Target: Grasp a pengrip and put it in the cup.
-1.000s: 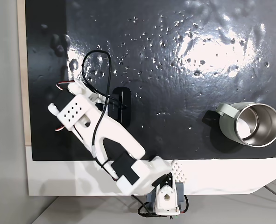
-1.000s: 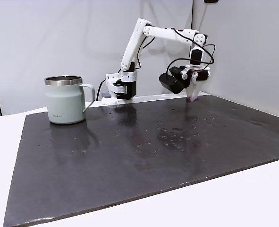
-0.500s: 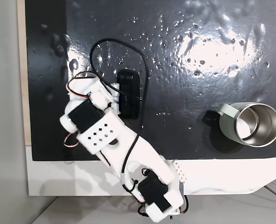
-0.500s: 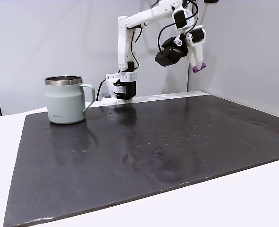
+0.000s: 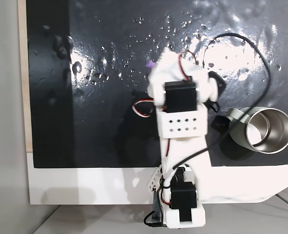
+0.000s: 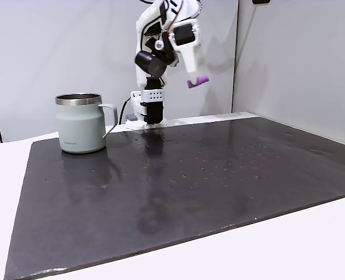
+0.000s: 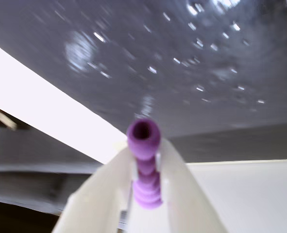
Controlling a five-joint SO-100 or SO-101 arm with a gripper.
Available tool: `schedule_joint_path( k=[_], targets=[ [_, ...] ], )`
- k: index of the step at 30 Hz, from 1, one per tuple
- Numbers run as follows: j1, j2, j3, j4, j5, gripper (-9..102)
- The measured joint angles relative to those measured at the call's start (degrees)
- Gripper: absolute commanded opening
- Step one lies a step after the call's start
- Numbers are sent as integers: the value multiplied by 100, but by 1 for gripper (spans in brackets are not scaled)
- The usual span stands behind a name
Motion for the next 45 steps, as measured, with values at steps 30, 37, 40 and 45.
schedule_joint_path(
  k=[30, 37, 40, 45],
  targets=[
    [5687, 1380, 114, 536, -1863, 0],
    [5774, 1362, 396, 536, -1969, 24],
    [5774, 1362, 448, 536, -1969, 34],
    [5774, 1362, 448, 536, -2004, 35]
  ],
)
